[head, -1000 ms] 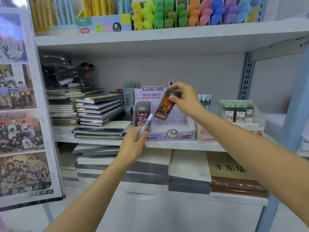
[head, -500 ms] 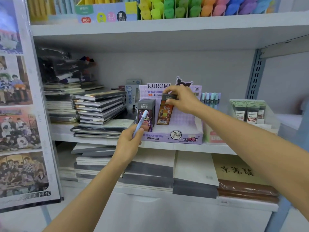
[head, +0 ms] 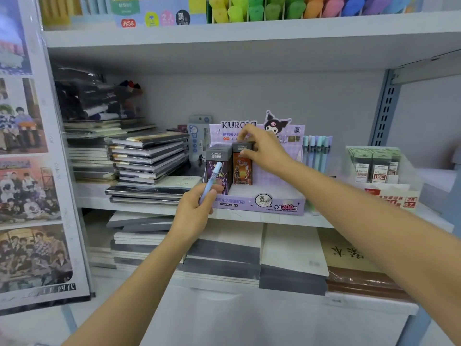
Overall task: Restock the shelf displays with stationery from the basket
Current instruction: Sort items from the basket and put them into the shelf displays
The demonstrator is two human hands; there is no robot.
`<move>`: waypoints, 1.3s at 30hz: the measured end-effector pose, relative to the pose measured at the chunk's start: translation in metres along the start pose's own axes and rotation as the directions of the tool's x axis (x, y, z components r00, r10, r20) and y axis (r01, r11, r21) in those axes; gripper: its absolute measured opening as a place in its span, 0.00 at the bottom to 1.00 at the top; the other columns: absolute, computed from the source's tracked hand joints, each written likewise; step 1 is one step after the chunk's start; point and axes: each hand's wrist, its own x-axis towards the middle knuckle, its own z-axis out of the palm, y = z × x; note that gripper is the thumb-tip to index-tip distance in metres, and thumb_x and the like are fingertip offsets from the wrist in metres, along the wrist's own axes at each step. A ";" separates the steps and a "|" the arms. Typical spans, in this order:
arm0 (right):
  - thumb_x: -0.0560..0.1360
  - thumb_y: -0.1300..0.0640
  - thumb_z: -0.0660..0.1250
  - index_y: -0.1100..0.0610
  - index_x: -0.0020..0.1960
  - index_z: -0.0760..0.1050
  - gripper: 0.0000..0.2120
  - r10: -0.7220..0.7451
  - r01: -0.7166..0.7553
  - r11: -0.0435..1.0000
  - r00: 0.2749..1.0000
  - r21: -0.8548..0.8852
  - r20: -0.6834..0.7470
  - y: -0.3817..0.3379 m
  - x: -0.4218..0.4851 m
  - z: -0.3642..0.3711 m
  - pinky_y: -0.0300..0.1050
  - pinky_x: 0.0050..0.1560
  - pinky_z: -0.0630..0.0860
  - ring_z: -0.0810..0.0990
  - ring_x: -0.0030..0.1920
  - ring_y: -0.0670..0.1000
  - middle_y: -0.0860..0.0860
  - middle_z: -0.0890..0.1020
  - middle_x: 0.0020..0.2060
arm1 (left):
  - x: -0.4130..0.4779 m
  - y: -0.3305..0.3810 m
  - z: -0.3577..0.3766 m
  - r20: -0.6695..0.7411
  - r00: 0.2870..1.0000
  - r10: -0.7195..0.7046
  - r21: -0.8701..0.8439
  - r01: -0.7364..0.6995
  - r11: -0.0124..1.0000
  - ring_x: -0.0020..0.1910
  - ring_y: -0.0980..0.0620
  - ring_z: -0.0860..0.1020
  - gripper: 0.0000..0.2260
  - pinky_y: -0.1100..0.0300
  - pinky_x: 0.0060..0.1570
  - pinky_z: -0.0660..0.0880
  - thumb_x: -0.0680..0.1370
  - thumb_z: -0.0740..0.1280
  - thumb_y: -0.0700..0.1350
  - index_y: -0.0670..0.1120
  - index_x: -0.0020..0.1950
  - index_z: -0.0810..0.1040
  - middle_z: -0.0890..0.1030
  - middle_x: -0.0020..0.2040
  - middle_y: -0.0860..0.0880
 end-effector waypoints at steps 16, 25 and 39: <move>0.74 0.61 0.71 0.62 0.57 0.80 0.12 0.011 -0.060 0.799 0.996 0.599 0.086 -0.030 -0.060 -0.039 0.32 0.41 0.76 0.82 0.41 0.43 0.56 0.84 0.47 | -0.013 0.048 0.026 0.050 0.995 0.081 -0.115 -0.075 0.991 0.28 0.63 0.70 0.10 0.71 0.29 0.67 0.83 0.59 0.45 0.48 0.54 0.80 0.73 0.38 0.53; 0.79 0.66 0.63 0.66 0.54 0.76 0.06 0.098 -0.001 0.838 0.984 0.545 -0.149 0.007 -0.083 -0.133 0.37 0.42 0.80 0.84 0.38 0.46 0.60 0.82 0.43 | -0.020 0.091 0.087 0.083 0.954 0.286 0.096 -0.294 0.951 0.62 0.52 0.70 0.20 0.56 0.61 0.70 0.81 0.64 0.46 0.45 0.72 0.65 0.68 0.65 0.48; 0.83 0.59 0.56 0.61 0.54 0.68 0.06 0.241 -0.172 0.935 0.950 0.309 -0.200 0.084 -0.124 -0.145 0.46 0.43 0.83 0.85 0.40 0.52 0.60 0.82 0.44 | 0.001 0.039 0.141 0.311 0.910 0.275 0.675 -0.416 0.609 0.78 0.52 0.48 0.27 0.50 0.71 0.30 0.83 0.53 0.50 0.44 0.79 0.48 0.52 0.79 0.48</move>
